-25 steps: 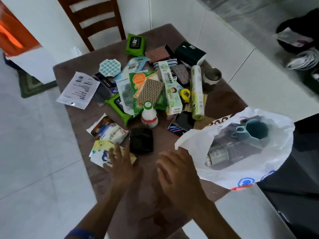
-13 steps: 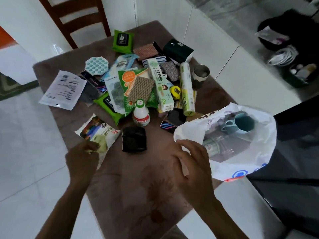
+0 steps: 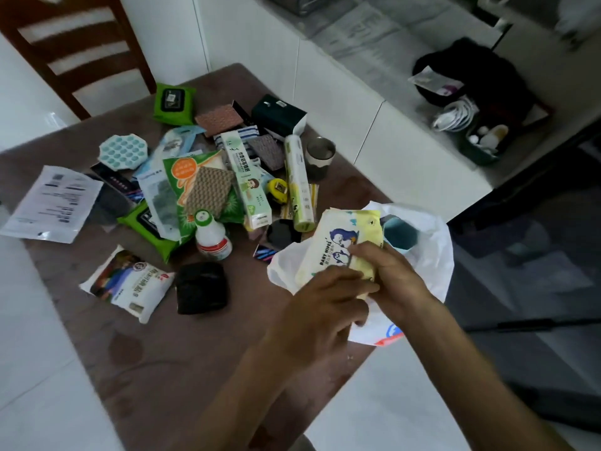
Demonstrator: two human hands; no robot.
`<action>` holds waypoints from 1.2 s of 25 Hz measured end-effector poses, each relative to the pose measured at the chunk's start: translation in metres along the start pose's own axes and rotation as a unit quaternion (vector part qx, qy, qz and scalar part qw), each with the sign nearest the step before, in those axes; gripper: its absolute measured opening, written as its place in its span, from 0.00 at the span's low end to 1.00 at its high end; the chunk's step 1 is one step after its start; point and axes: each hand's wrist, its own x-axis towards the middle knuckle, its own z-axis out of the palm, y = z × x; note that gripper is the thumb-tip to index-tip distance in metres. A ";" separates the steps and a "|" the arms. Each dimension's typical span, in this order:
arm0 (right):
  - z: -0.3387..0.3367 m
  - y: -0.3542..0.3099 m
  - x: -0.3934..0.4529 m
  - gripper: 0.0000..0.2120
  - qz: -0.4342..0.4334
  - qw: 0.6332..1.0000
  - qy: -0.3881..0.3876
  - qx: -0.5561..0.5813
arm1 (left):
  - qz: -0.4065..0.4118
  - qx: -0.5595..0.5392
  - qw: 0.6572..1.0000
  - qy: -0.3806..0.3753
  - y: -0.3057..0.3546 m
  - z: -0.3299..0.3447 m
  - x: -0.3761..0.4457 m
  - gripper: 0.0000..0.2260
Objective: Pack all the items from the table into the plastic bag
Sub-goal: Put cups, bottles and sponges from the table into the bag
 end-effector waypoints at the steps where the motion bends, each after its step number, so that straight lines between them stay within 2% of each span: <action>1: -0.016 0.001 0.006 0.19 -0.014 1.000 0.022 -0.010 | -0.055 -0.005 0.998 0.004 0.003 0.010 -0.009 0.10; 2: -0.033 -0.002 0.011 0.20 -0.047 0.997 0.045 -0.045 | -0.160 -0.010 0.986 0.037 0.003 0.016 -0.018 0.16; 3: -0.048 -0.007 0.016 0.23 -0.086 0.990 0.059 -0.097 | -0.294 -0.008 0.951 0.092 0.000 0.019 -0.027 0.24; 4: -0.061 -0.014 0.020 0.25 -0.122 0.980 0.056 -0.150 | -0.437 -0.001 0.891 0.127 -0.006 0.023 -0.035 0.31; 5: -0.070 -0.022 0.022 0.27 -0.147 0.966 0.034 -0.210 | -0.554 -0.027 0.822 0.131 -0.012 0.026 -0.039 0.36; 6: -0.077 -0.029 0.027 0.28 -0.160 0.945 0.007 -0.285 | -0.632 -0.094 0.758 0.132 -0.019 0.029 -0.040 0.36; 7: -0.079 -0.034 0.032 0.28 -0.165 0.913 -0.024 -0.371 | -0.677 -0.188 0.696 0.150 -0.025 0.029 -0.037 0.29; 8: -0.077 -0.035 0.039 0.28 -0.158 0.873 -0.060 -0.458 | -0.703 -0.283 0.628 0.175 -0.028 0.028 -0.031 0.19; 9: -0.073 -0.034 0.045 0.29 -0.141 0.826 -0.109 -0.535 | -0.722 -0.324 0.580 0.194 -0.028 0.026 -0.026 0.09; 10: -0.070 -0.030 0.052 0.29 -0.122 0.768 -0.162 -0.608 | -0.728 -0.329 0.565 0.205 -0.028 0.024 -0.022 0.04; 12: -0.060 -0.018 0.065 0.32 -0.057 0.648 -0.244 -0.719 | -0.704 -0.343 0.575 0.236 -0.026 0.018 -0.017 0.03; 14: -0.048 -0.007 0.072 0.30 0.019 0.557 -0.284 -0.780 | -0.666 -0.343 0.614 0.247 -0.023 0.010 -0.013 0.04; 15: -0.041 -0.006 0.074 0.25 0.022 0.529 -0.287 -0.798 | -0.652 -0.340 0.633 0.243 -0.022 0.008 -0.012 0.05; 16: -0.033 -0.008 0.076 0.18 -0.012 0.529 -0.273 -0.803 | -0.643 -0.337 0.646 0.237 -0.022 0.008 -0.013 0.05; 17: -0.023 -0.013 0.080 0.11 -0.063 0.583 -0.235 -0.775 | -0.638 -0.336 0.653 0.232 -0.023 0.008 -0.015 0.05; 19: 0.001 -0.021 0.095 0.05 -0.147 0.769 -0.107 -0.613 | -0.636 -0.332 0.661 0.221 -0.024 0.009 -0.018 0.05; 20: 0.015 -0.025 0.108 0.05 -0.167 0.826 -0.041 -0.538 | -0.633 -0.329 0.666 0.218 -0.025 0.009 -0.019 0.05; 21: 0.028 -0.024 0.126 0.03 -0.169 0.843 0.009 -0.510 | -0.630 -0.325 0.671 0.220 -0.025 0.009 -0.019 0.05; 23: 0.050 -0.013 0.164 0.13 -0.141 0.806 0.064 -0.571 | -0.630 -0.321 0.670 0.228 -0.025 0.008 -0.018 0.05; 25: 0.059 0.005 0.192 0.25 -0.072 0.770 0.097 -0.626 | -0.631 -0.333 0.661 0.234 -0.027 0.008 -0.017 0.05; 27: 0.061 0.021 0.209 0.30 -0.023 0.763 0.113 -0.635 | -0.637 -0.343 0.650 0.235 -0.029 0.007 -0.016 0.07; 28: 0.061 0.027 0.212 0.30 -0.024 0.763 0.119 -0.634 | -0.640 -0.347 0.643 0.238 -0.031 0.007 -0.015 0.07; 30: 0.061 0.024 0.209 0.31 -0.057 0.786 0.142 -0.598 | -0.647 -0.353 0.632 0.240 -0.033 0.008 -0.013 0.07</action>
